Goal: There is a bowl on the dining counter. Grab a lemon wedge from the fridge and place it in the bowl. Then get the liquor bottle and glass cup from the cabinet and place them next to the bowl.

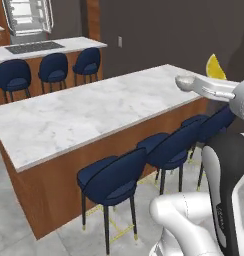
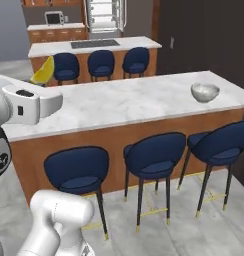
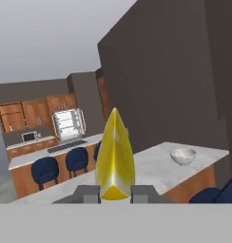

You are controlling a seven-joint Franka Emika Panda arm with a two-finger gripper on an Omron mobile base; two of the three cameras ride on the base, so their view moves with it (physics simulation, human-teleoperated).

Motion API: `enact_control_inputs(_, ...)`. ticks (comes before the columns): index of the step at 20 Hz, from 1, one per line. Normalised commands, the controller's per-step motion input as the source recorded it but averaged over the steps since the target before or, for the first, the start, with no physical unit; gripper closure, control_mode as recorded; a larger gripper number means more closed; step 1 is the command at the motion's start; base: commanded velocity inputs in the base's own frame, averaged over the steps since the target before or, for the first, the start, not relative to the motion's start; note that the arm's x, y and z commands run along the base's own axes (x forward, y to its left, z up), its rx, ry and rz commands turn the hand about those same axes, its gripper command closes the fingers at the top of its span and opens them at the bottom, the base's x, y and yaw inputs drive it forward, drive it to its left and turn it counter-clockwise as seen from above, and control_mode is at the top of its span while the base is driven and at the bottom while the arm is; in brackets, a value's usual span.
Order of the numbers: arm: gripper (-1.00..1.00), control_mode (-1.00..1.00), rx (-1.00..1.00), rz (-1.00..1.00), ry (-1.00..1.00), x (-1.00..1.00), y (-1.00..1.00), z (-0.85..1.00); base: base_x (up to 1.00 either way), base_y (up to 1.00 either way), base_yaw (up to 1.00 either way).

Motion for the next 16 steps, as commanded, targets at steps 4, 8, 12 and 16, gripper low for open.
enact_control_inputs(4, 1.0, 1.0, 0.0, 0.0, 0.0, 0.0, 0.0, 0.0, 0.27, -0.79, 0.37)
enact_control_inputs(8, 1.0, 1.0, 0.0, 0.0, 0.0, 0.0, 0.0, 0.0, 0.23, -0.86, 0.35)
enact_control_inputs(12, 1.0, 1.0, 0.0, 0.0, 0.0, 0.0, 0.0, 0.0, 0.2, -0.93, 0.31)
enact_control_inputs(16, 1.0, 1.0, 0.0, 0.0, 0.0, 0.0, 0.0, 0.0, 0.21, -0.96, 0.29)
